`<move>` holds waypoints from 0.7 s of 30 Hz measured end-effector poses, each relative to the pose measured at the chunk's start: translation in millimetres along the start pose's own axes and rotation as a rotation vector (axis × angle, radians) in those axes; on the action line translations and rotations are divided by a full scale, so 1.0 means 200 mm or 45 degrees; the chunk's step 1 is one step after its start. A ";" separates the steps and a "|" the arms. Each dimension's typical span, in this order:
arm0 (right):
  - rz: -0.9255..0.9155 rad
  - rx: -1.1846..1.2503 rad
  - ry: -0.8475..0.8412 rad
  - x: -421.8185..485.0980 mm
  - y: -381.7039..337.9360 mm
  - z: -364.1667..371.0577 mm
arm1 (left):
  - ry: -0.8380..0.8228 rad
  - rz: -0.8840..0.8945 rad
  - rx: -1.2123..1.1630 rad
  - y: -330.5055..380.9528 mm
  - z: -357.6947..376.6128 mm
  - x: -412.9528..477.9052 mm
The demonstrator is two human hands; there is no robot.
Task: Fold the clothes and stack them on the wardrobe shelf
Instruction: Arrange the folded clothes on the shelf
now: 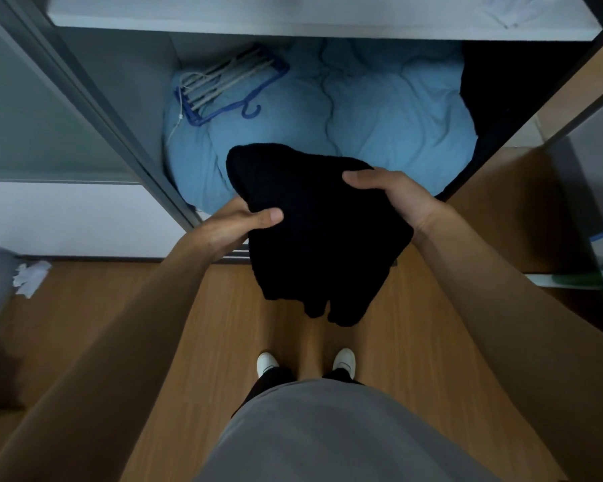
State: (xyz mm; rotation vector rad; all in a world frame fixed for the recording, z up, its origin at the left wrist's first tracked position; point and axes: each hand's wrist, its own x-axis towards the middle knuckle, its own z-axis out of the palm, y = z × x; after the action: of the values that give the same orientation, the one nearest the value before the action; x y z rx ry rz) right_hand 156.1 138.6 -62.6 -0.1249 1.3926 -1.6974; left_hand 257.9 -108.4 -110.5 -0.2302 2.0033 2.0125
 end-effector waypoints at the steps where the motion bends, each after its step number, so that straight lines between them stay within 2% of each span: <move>1: 0.011 0.033 0.012 -0.01 0.00 0.01 | -0.012 -0.018 -0.018 -0.01 0.00 0.00; 5: 0.059 0.268 0.022 -0.03 -0.01 0.02 | -0.133 -0.092 -0.023 -0.06 0.02 -0.02; 8: 0.062 0.508 -0.012 -0.05 -0.01 0.03 | -0.241 -0.056 -0.120 -0.09 0.08 -0.05; 14: 0.000 0.603 -0.021 -0.04 0.00 0.06 | -0.028 -0.044 -0.311 -0.08 0.09 -0.04; 17: -0.028 0.597 -0.025 -0.03 0.02 0.07 | -0.029 -0.133 -0.378 -0.08 0.05 -0.05; 21: -0.011 0.591 -0.083 -0.03 0.04 0.06 | -0.055 -0.243 -0.322 -0.07 0.05 -0.06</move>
State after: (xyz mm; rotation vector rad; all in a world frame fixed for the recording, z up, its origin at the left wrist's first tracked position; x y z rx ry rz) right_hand 171.0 134.9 -61.3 0.0749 0.9216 -1.9597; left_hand 274.3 -100.6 -120.2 -0.4115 1.6308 2.1220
